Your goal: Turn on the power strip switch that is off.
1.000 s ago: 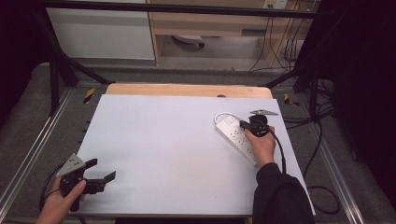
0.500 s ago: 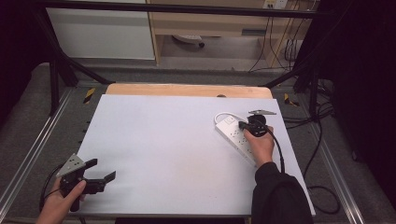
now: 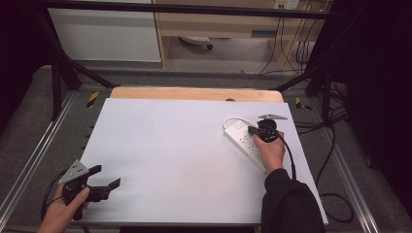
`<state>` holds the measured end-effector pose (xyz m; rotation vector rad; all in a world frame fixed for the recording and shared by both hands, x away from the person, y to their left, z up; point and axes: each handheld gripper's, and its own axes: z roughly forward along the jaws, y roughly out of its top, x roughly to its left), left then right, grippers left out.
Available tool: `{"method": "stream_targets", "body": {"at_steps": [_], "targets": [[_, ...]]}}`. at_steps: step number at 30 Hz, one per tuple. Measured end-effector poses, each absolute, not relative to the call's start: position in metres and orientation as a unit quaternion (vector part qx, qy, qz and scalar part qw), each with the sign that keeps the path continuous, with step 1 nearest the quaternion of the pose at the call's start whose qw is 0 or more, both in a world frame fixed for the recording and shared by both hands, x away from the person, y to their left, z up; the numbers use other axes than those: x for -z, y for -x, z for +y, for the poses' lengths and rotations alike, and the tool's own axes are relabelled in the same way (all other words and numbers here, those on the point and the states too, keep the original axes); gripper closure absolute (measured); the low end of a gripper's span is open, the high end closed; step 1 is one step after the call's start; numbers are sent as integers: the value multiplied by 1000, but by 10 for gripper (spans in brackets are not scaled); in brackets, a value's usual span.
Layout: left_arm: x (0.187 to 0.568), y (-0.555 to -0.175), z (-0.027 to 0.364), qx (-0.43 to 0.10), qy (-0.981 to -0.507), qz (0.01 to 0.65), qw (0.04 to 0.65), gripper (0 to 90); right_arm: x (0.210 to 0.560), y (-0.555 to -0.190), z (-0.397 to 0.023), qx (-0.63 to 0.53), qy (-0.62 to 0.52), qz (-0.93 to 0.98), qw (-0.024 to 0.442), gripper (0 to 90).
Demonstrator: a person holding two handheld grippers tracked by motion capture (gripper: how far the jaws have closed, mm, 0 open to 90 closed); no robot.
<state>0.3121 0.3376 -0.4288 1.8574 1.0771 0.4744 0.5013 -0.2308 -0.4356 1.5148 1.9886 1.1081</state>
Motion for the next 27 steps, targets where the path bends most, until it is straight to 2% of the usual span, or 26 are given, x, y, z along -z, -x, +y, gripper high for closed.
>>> {"method": "stream_targets", "body": {"at_steps": [27], "targets": [[429, -312, 337, -191, -754, 436, 453, 63, 436, -502, -232, -402, -548, 707, 195, 900]]}}
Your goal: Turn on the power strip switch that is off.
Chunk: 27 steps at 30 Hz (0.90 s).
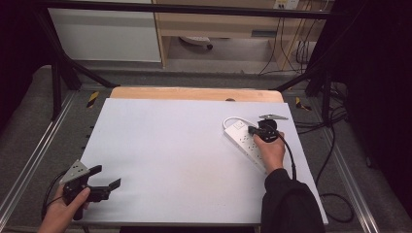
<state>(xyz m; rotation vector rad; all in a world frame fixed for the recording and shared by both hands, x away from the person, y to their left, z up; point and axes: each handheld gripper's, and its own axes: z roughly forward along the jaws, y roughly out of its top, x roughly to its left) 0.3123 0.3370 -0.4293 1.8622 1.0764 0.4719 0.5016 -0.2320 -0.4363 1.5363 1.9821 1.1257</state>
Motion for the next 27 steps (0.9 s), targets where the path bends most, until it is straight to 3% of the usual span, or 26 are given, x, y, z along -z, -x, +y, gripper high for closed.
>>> {"method": "stream_targets", "body": {"at_steps": [27], "targets": [[430, -312, 337, -190, -756, 436, 450, 63, 437, -504, -230, -397, -554, 708, 187, 900]]}}
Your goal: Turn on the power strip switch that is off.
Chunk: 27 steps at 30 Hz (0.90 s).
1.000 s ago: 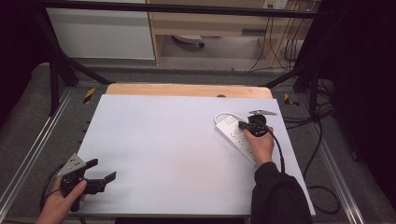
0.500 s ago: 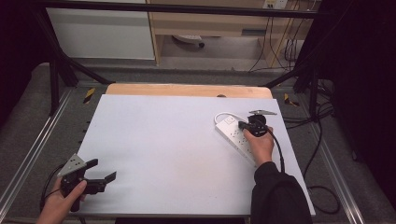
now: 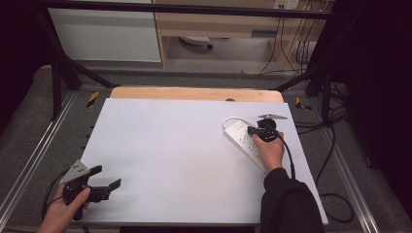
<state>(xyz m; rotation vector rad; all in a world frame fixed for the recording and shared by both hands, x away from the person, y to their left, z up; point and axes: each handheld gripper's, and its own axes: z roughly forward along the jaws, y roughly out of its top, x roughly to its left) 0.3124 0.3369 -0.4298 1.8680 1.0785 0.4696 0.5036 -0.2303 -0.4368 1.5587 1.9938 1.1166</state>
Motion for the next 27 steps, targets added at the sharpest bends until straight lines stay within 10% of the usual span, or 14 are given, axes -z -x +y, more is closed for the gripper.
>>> {"method": "stream_targets", "body": {"at_steps": [27], "targets": [[430, -312, 337, -190, -756, 437, 449, 63, 437, -504, -232, -407, -552, 704, 184, 900]]}}
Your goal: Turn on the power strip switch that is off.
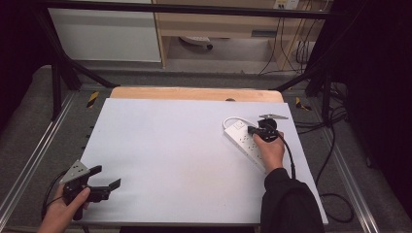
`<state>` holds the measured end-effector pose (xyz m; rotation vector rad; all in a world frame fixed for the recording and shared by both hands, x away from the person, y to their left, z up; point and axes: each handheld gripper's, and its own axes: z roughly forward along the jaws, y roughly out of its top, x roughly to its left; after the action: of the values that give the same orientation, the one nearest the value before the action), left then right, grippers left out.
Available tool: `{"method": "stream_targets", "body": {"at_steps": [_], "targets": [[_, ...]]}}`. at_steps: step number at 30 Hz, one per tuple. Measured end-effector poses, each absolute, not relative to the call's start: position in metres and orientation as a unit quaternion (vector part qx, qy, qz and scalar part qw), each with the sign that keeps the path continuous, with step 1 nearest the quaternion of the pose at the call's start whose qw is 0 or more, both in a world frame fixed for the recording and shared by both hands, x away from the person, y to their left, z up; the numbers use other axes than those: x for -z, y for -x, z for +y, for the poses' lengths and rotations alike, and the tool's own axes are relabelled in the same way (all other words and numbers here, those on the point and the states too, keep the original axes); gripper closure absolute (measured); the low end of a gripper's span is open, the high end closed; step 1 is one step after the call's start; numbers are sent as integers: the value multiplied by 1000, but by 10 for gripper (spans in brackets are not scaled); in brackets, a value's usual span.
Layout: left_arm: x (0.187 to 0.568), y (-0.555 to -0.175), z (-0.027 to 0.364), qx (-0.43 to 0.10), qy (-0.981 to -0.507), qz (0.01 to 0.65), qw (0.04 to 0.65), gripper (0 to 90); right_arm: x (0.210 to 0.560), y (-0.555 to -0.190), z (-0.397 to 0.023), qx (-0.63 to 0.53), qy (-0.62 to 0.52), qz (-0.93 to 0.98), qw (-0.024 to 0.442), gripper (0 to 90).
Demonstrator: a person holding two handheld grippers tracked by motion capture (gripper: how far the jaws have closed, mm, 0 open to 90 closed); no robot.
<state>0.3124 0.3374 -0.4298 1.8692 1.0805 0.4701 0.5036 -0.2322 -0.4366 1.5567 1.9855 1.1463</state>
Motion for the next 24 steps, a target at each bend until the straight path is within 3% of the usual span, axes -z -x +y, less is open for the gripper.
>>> {"method": "stream_targets", "body": {"at_steps": [24], "targets": [[430, -312, 337, -190, -756, 436, 450, 63, 426, -499, -233, -436, -541, 693, 195, 895]]}}
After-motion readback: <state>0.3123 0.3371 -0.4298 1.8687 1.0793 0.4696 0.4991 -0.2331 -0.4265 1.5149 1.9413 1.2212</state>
